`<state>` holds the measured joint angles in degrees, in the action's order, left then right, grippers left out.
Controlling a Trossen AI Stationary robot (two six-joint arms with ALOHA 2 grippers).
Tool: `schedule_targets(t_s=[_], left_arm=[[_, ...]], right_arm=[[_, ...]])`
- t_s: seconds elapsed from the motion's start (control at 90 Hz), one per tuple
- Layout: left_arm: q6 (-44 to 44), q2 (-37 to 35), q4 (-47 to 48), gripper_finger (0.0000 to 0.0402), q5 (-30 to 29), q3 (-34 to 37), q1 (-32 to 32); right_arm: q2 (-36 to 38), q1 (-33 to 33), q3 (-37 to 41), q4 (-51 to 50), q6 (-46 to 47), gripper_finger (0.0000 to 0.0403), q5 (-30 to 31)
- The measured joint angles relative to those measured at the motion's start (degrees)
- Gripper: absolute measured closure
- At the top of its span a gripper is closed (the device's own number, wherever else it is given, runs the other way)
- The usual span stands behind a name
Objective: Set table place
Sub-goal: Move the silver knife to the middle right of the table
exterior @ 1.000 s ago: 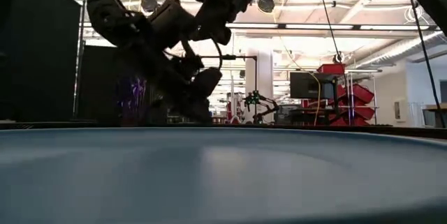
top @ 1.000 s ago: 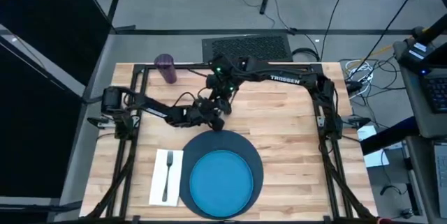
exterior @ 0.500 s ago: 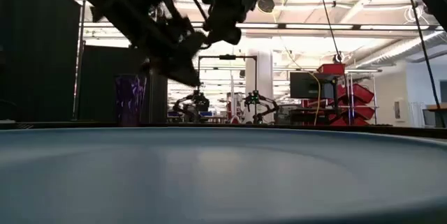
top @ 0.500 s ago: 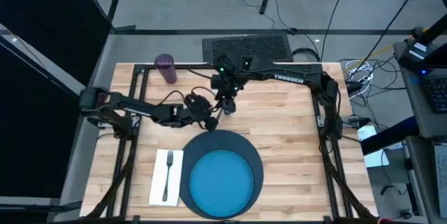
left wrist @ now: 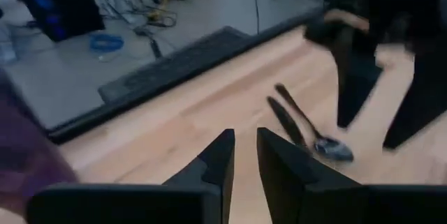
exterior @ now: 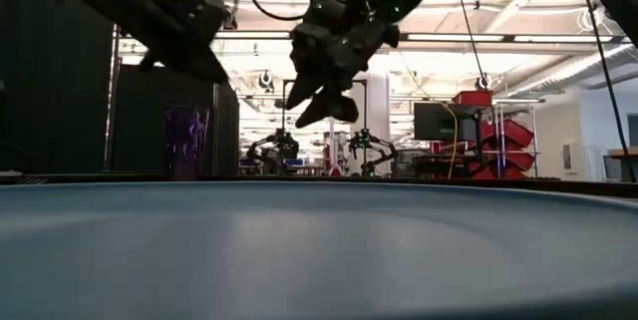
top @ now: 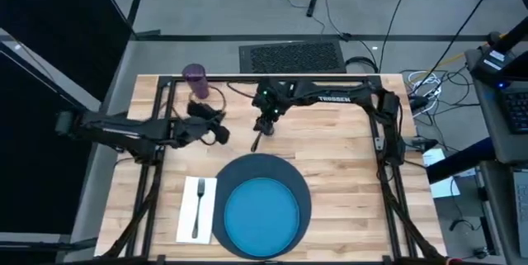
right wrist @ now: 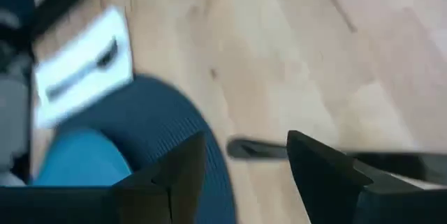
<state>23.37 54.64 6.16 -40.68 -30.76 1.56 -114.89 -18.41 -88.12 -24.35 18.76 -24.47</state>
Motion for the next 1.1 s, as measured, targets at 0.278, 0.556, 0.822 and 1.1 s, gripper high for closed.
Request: schedule_targets(t_s=[0.278,0.556,0.822,1.1], left_arm=[[0.1,-8.4,7.5,0.0355,-2.0,0.0,-1.1],[-0.2,-8.3,8.2,0.0355,-2.1,0.0,-1.2],[-0.2,-8.2,8.5,0.0355,-2.1,0.0,-1.2],[-0.3,-8.2,8.6,0.0355,-1.8,0.0,-1.2]], right_arm=[[-0.8,1.4,3.7,7.0,4.4,0.0216,2.5],[-2.3,4.6,3.7,5.6,12.7,0.0216,17.9],[-5.8,6.0,3.6,4.2,16.5,0.0216,21.7],[-7.3,6.6,3.5,1.3,16.6,0.0216,21.4]])
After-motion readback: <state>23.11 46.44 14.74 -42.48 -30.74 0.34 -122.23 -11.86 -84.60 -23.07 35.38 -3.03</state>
